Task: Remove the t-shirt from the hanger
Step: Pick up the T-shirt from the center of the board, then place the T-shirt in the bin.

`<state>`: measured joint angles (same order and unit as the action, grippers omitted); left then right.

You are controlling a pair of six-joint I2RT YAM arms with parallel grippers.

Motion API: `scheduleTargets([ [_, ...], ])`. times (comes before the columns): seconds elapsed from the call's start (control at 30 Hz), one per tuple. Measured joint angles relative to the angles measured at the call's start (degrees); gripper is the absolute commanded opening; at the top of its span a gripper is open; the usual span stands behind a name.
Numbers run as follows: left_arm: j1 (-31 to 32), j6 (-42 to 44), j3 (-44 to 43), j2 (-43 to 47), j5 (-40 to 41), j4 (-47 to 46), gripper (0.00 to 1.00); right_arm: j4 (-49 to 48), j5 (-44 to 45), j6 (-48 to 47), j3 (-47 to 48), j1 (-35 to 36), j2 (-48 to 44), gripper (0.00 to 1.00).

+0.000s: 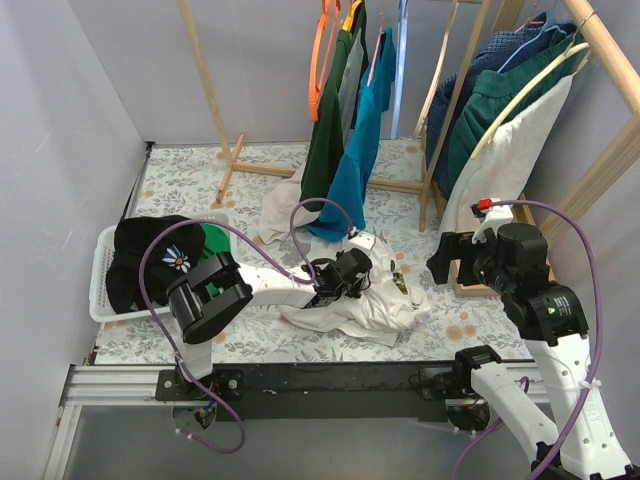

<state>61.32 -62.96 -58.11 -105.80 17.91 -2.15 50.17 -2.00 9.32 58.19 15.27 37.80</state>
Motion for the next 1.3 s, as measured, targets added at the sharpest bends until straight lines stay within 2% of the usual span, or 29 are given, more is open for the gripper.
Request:
scheduleTargets([
  [0.27,0.79,-4.31,-0.81,0.96,2.47,5.05,0.00,-0.20,0.31,0.15,-0.39,0.00,-1.20,0.95],
  [0.4,0.66,-5.73,-0.76,5.90,2.97,13.81,0.00,-0.28,0.02,0.13,-0.76,0.00,-1.64,0.94],
  [0.53,-2.01,-6.78,-1.03,16.94,2.95,23.74,0.00,-0.94,-1.25,0.13,-1.84,0.00,-1.84,0.93],
  [0.67,-13.53,-6.64,-3.87,32.30,2.27,29.49,0.00,-1.38,-2.78,0.13,-2.89,0.00,-1.68,0.93],
  [0.73,-19.76,-5.62,-7.85,37.57,3.78,33.03,0.00,-1.88,-3.50,0.13,-2.91,0.00,-1.29,0.92],
  [0.83,-24.72,-3.93,-16.11,41.51,7.32,37.53,0.00,-2.67,-4.44,0.09,-2.91,0.00,-0.59,0.92],
  [1.03,-28.41,-1.07,-29.09,43.19,14.82,43.65,0.00,-4.50,-6.19,0.00,-2.91,0.00,1.53,0.91],
  [1.3,-29.31,7.10,-49.68,38.64,25.51,46.25,0.00,-5.70,-7.65,0.02,-2.91,0.00,3.69,0.89],
])
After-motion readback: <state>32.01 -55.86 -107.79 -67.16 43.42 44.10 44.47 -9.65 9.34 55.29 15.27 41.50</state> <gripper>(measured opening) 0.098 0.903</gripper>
